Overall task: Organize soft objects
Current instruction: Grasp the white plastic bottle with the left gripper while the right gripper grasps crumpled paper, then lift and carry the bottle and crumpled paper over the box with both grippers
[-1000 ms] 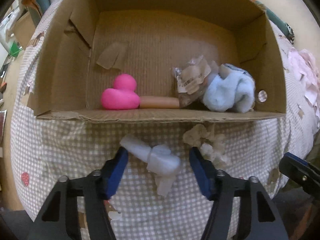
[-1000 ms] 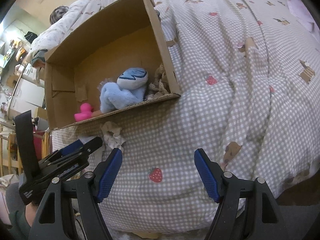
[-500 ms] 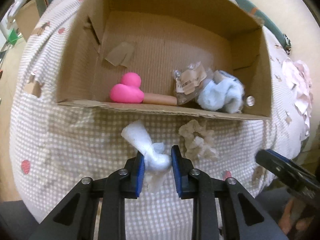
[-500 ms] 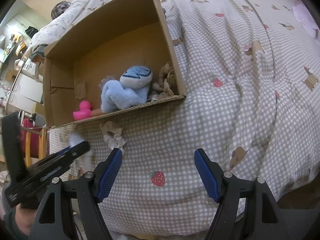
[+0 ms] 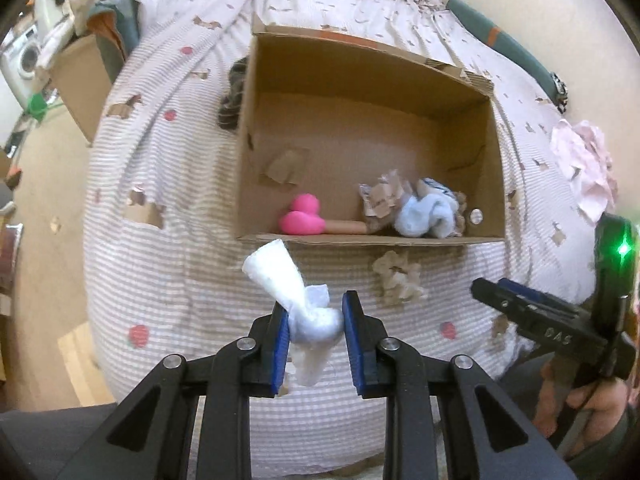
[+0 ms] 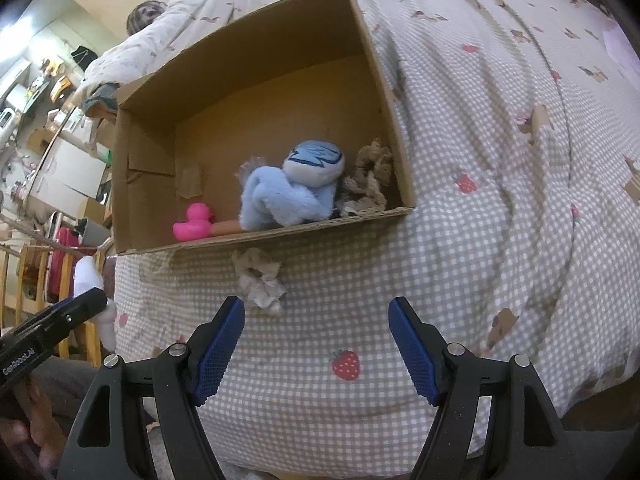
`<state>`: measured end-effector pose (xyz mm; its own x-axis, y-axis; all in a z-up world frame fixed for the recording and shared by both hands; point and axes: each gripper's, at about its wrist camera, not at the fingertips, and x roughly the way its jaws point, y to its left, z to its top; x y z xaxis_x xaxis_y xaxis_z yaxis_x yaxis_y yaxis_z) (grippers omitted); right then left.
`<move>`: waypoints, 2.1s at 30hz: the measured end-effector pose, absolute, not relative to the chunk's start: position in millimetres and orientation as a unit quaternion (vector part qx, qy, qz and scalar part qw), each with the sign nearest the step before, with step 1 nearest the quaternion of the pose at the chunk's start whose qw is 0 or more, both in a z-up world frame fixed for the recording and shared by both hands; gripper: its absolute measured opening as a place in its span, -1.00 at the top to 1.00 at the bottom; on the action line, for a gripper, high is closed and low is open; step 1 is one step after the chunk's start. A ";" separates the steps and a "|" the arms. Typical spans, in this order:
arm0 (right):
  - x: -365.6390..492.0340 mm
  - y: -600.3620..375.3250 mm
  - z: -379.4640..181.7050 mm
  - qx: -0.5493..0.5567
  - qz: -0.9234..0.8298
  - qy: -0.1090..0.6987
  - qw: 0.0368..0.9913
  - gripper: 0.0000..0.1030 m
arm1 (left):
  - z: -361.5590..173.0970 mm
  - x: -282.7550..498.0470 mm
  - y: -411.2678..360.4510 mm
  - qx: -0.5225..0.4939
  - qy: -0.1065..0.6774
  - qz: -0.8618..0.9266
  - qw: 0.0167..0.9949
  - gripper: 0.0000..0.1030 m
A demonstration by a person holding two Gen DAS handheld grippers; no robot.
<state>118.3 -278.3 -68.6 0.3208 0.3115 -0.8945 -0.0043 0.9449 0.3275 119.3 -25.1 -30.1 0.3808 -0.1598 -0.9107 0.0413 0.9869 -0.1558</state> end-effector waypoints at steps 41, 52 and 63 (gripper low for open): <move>125.9 -207.8 -99.6 0.115 0.156 0.610 0.768 0.73 | -57.5 116.4 -5.8 -0.018 0.556 0.006 0.831 0.56; 113.3 -239.4 -80.9 0.129 0.159 0.593 0.779 0.73 | -56.0 114.2 -8.1 -0.017 0.553 0.006 0.833 0.56; 98.0 -242.4 -57.2 0.144 0.181 0.566 0.791 0.73 | -52.9 115.6 -2.6 -0.022 0.542 0.027 0.840 0.56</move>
<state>98.0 -242.4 -57.2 0.2926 0.4491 -0.8442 -0.1239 0.8932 0.4322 115.6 -2.6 -52.9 0.4114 0.0218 -0.9112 -0.0703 0.9975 -0.0079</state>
